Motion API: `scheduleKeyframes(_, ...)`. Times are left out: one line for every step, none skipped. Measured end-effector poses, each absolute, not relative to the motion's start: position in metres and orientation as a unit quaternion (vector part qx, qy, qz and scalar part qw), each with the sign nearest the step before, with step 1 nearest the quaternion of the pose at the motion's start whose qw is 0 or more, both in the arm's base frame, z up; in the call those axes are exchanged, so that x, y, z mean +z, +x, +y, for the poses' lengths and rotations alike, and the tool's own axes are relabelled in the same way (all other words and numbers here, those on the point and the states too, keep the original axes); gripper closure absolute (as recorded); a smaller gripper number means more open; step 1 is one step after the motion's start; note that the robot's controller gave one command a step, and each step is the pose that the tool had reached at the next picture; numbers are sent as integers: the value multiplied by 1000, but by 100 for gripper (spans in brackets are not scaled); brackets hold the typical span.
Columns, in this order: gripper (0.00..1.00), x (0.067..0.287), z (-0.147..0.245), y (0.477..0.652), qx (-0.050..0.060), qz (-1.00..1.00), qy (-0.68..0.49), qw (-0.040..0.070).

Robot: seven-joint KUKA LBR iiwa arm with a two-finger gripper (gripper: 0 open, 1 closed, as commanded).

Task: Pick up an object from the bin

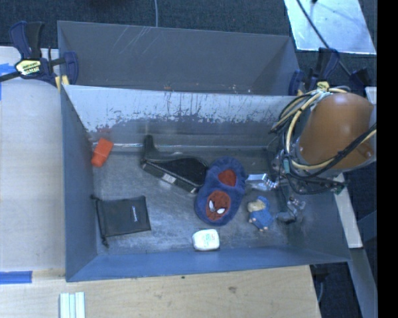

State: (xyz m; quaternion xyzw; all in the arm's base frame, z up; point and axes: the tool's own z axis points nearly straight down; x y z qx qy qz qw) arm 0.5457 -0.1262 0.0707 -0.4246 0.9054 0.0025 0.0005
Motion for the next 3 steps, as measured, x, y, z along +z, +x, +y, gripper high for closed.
scheduleKeyframes(0,70,-101,528,0,860,-510,-1)
scheduleKeyframes(100,70,-101,528,0,860,-510,-1)
scheduleKeyframes(100,155,-101,531,-3,861,-508,4)
